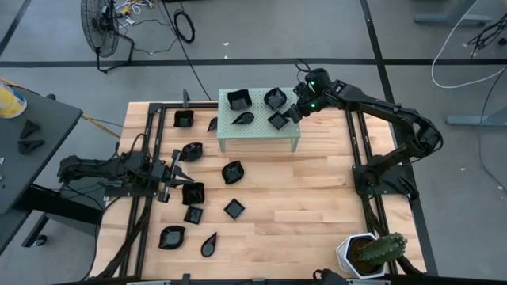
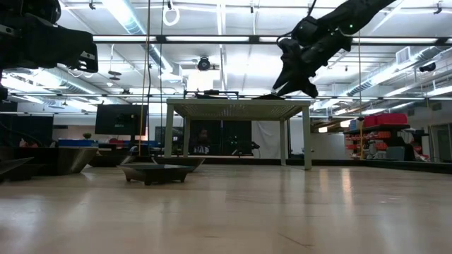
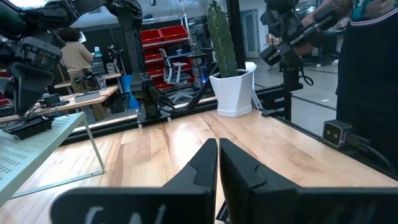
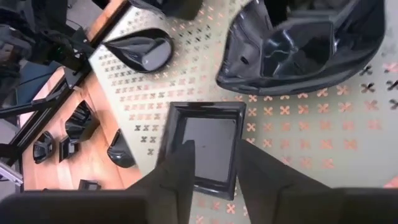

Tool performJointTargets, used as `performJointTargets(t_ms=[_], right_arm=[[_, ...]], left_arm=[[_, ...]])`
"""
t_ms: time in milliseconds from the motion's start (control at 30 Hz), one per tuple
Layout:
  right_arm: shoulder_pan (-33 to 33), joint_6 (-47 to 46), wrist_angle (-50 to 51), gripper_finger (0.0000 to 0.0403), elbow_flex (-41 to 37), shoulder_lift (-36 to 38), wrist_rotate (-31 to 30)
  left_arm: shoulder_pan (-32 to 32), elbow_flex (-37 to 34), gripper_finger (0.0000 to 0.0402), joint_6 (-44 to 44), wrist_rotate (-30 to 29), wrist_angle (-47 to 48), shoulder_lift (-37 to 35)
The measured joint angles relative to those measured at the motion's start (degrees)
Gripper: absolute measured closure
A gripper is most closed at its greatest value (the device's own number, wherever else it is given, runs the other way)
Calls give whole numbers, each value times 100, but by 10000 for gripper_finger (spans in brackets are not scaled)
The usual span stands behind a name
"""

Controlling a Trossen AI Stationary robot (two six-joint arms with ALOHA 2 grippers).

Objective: Pick & Place Mini shaped plates
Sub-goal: Stack the distorted square plate on top of the distorted square plate on the shelf

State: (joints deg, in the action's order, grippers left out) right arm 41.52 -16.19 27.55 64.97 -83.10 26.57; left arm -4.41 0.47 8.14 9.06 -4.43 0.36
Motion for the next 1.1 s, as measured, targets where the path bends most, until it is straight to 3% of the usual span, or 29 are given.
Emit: performJointTargets(t_ms=[200, 500, 633, 900, 1100], right_arm=[[-152, 64, 2, 265, 0, 403, -22], [-895, 85, -76, 261, 0, 703, -18], [-1442, 85, -177, 261, 0, 699, -58], [-2789, 410, -243, 261, 0, 634, -1009], [-3515, 692, -278, 261, 2, 579, -1232]], left_arm=[[0, 0, 378, 0, 0, 0, 0], [0, -1, 378, -1, 0, 0, 0], [-1, 0, 378, 0, 0, 0, 0], [0, -1, 378, 0, 0, 0, 0], [0, 0, 378, 0, 0, 0, 0]])
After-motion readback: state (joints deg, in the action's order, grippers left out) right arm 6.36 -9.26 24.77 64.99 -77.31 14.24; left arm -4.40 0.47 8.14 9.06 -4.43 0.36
